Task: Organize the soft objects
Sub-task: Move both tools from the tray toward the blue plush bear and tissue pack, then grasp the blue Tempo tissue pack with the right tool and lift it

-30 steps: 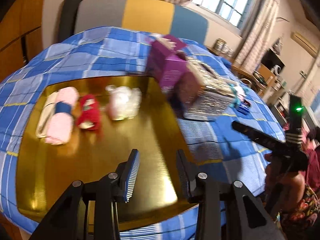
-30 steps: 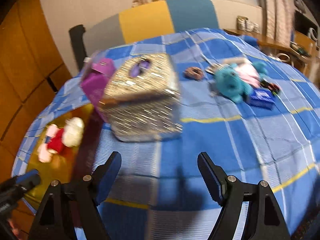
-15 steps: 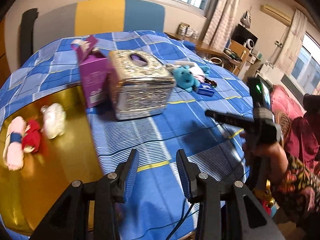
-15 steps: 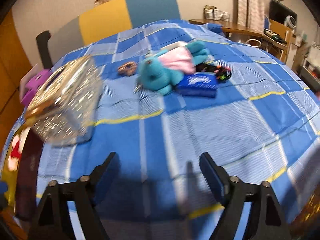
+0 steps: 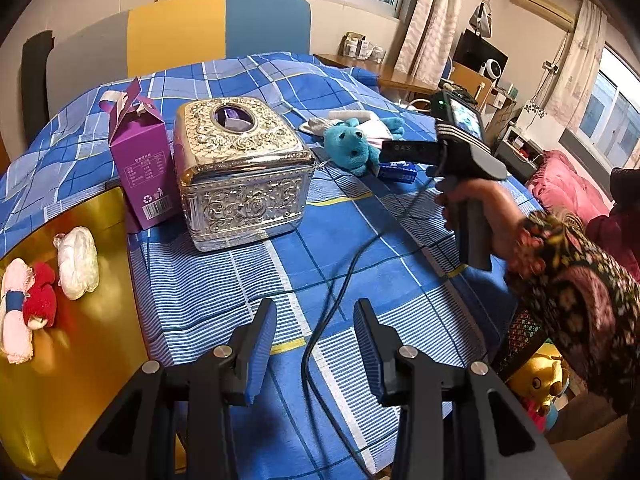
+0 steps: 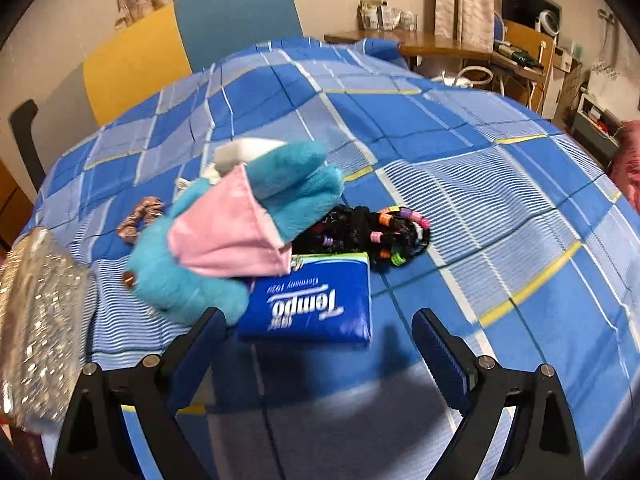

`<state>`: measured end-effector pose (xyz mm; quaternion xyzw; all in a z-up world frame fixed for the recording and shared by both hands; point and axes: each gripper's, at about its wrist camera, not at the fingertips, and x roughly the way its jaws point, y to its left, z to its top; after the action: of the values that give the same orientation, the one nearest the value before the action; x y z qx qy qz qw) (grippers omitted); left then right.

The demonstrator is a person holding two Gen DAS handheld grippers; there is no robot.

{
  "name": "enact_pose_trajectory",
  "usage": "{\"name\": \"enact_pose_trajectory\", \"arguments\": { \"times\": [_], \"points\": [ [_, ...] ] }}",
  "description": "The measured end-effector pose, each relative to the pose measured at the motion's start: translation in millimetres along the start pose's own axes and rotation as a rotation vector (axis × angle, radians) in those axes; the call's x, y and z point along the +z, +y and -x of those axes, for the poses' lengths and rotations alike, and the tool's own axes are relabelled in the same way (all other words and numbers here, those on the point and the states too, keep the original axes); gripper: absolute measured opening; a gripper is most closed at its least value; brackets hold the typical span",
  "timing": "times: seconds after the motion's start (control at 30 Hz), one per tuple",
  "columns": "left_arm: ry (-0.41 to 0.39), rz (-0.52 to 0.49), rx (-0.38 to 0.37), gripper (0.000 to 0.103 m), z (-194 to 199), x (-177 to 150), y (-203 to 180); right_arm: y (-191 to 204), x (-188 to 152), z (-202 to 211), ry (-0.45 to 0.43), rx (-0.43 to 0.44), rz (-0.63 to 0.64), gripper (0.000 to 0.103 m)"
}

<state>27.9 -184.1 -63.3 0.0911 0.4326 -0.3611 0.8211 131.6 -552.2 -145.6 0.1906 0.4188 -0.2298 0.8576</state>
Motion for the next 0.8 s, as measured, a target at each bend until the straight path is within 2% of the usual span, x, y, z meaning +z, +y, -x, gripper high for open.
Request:
{"name": "enact_pose_trajectory", "arguments": {
  "times": [0.17, 0.23, 0.4, 0.63, 0.7, 0.8],
  "points": [
    [0.017, 0.000, 0.000, 0.040, -7.3, 1.0, -1.4, 2.6, 1.6, -14.9, 0.004, 0.003, 0.019, 0.092],
    [0.017, -0.008, -0.003, 0.040, -9.2, 2.6, -4.6, 4.3, 0.1, -15.4, -0.012, 0.012, 0.039, 0.076],
    [-0.007, -0.029, -0.003, 0.040, -9.2, 9.2, -15.1, 1.6, -5.4, -10.6, 0.004, 0.020, 0.101, 0.075],
    [-0.019, -0.071, -0.028, 0.040, -15.6, 25.2, -38.3, -29.9, -16.3, 9.3, 0.186, 0.013, 0.053, 0.074],
    [-0.034, -0.092, -0.036, 0.040, -17.3, 32.7, -48.4, -39.8, -20.7, 16.7, 0.219, 0.016, 0.043, 0.074],
    [-0.048, -0.104, -0.049, 0.040, -22.4, 44.0, -59.2, -54.2, -30.5, 29.9, 0.244, 0.045, 0.016, 0.067]
  ]
}}
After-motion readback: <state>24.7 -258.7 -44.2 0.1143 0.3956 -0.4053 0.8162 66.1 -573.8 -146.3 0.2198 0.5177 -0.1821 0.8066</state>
